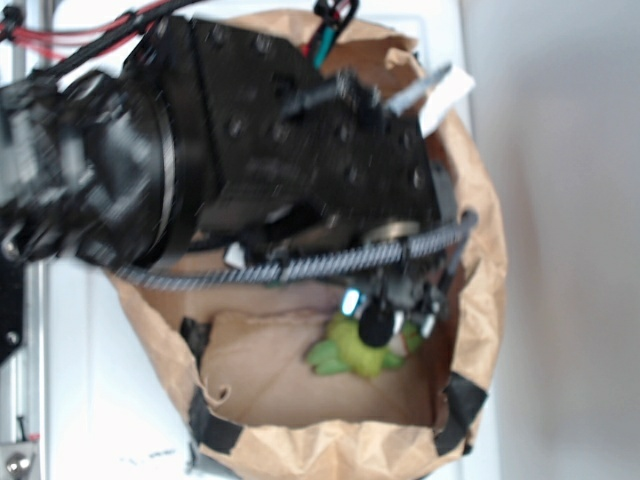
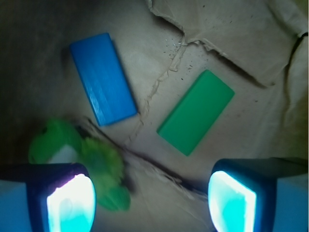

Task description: Grab the green block.

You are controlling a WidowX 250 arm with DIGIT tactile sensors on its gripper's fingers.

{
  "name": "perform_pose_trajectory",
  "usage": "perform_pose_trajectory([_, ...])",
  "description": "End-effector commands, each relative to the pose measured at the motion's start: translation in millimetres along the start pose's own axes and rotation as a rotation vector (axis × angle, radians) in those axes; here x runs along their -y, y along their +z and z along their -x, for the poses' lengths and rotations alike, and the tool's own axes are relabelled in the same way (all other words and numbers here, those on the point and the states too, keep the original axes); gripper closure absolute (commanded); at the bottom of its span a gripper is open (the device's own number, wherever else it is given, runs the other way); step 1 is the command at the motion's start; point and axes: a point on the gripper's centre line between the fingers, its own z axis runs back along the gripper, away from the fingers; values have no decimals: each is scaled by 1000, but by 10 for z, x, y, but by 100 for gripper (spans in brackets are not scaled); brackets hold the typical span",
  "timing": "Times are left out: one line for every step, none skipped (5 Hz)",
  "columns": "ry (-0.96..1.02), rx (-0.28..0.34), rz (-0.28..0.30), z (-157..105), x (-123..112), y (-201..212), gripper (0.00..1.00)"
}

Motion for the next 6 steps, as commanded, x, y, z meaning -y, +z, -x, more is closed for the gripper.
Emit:
perform_pose_trajectory([73,57,44,-156,-195,74,0])
perform_pose_trajectory([115,100,60,-246,-275,58,0])
perform_pose_trajectory([153,126,39,-393,-328,48,0])
perform_pose_trajectory([182,124,28,-489,-351,60,0])
perform_pose_trajectory([235,81,7,-571,-293,51,0])
perform_pose_trajectory([313,83,-5,-526,-295,43,0])
